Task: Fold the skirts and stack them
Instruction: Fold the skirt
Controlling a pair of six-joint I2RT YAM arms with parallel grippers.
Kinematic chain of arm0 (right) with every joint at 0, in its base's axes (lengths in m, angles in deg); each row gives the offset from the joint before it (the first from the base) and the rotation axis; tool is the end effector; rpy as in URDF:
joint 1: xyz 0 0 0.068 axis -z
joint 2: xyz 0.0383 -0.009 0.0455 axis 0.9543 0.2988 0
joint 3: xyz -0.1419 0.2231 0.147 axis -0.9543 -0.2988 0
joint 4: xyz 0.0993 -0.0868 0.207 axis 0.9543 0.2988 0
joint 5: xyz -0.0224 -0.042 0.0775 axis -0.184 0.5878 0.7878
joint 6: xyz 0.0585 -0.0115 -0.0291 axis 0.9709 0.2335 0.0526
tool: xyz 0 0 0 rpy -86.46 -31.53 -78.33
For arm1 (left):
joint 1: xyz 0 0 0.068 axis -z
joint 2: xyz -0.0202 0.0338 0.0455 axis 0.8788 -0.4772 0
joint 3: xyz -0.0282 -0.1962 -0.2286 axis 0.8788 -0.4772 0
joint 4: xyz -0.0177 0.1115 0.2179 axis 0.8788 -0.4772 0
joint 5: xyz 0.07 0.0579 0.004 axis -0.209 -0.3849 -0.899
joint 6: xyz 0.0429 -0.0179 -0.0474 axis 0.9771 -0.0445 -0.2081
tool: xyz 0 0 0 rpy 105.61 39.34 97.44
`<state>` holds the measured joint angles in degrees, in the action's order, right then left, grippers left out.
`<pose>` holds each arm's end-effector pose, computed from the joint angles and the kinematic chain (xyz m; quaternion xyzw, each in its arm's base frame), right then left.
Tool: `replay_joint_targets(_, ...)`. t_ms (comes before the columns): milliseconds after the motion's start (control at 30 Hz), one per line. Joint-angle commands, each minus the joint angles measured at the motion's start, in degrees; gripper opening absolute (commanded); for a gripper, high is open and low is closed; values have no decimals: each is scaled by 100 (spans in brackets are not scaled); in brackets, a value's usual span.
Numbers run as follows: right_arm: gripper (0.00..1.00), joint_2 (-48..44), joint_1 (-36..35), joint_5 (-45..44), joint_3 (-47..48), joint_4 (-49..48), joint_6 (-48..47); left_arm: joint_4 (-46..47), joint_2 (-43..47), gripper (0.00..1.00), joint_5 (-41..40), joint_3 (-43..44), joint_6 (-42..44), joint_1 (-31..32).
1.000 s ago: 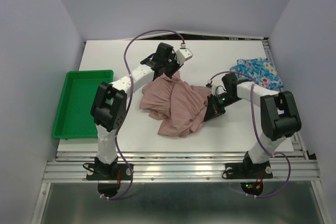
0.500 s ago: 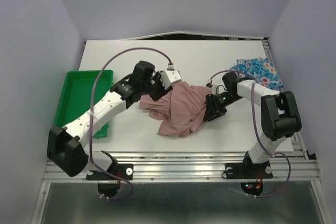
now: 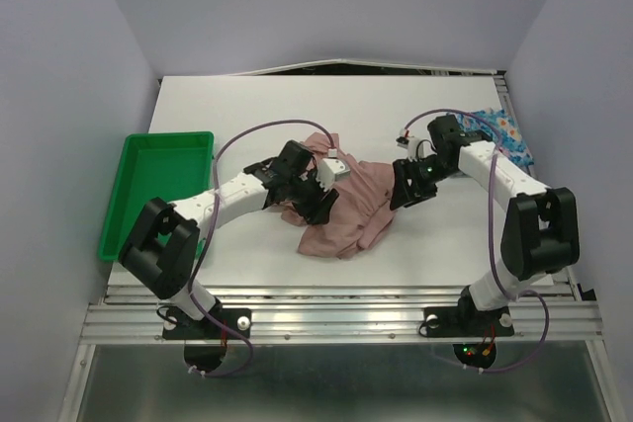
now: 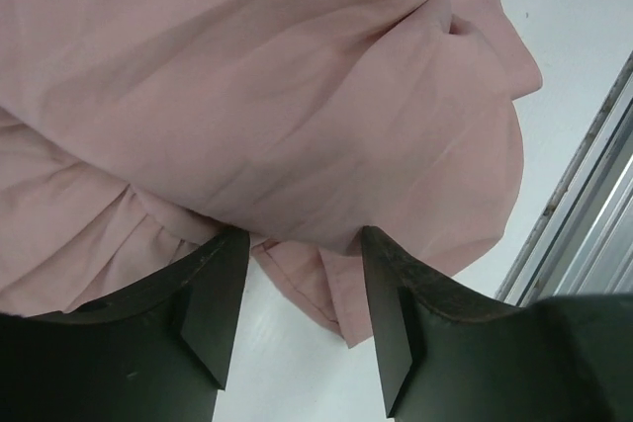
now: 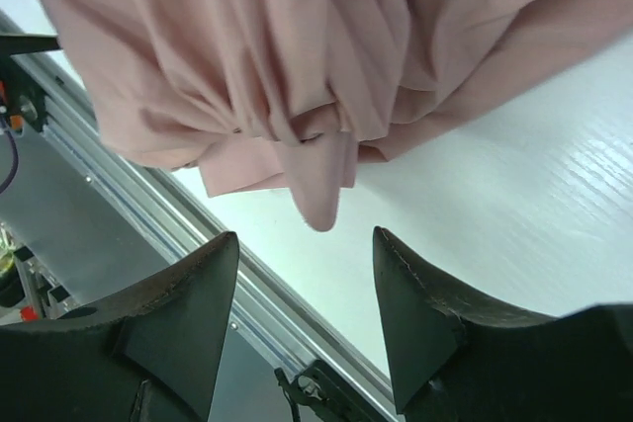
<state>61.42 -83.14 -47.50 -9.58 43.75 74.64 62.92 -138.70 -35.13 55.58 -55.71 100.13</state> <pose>0.2753 0.0838 0.2564 -0.1963 0.9203 0.3215 0.1052 0.2351 -0.2180 0.2577 0.4977 0.7584 -0.2768 0.3171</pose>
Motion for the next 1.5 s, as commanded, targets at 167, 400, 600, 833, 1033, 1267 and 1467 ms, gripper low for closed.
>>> replay_joint_targets(167, 61, 585, 33, -237, 436, -474, 146, 481, -280, 19, 338, 391, -629, -22)
replay_joint_targets(400, 42, 884, 33, 423, 103, -553, 14, -573, -403, 0, -188, 1594, 231, -251)
replay_joint_targets(600, 8, 1025, 33, 678, -134, -580, -153, -1268, -1070, 0, -839, 2790, 943, -242)
replay_joint_targets(833, 2, 1060, 33, 863, -196, -360, -355, -970, -1871, 12, -1288, 2749, 1392, -242)
replay_joint_targets(1033, 6, 972, -90, 968, -310, -246, -303, -392, -909, 60, -1289, 1687, 1656, -364)
replay_joint_targets(1267, 15, 928, -687, 1012, -811, -614, 66, 349, 1281, 99, -2039, 736, 2128, 386)
replay_joint_targets(1467, 48, 937, -811, 1381, -593, -431, 445, 340, 1890, 99, -3026, -212, 2473, 1786)
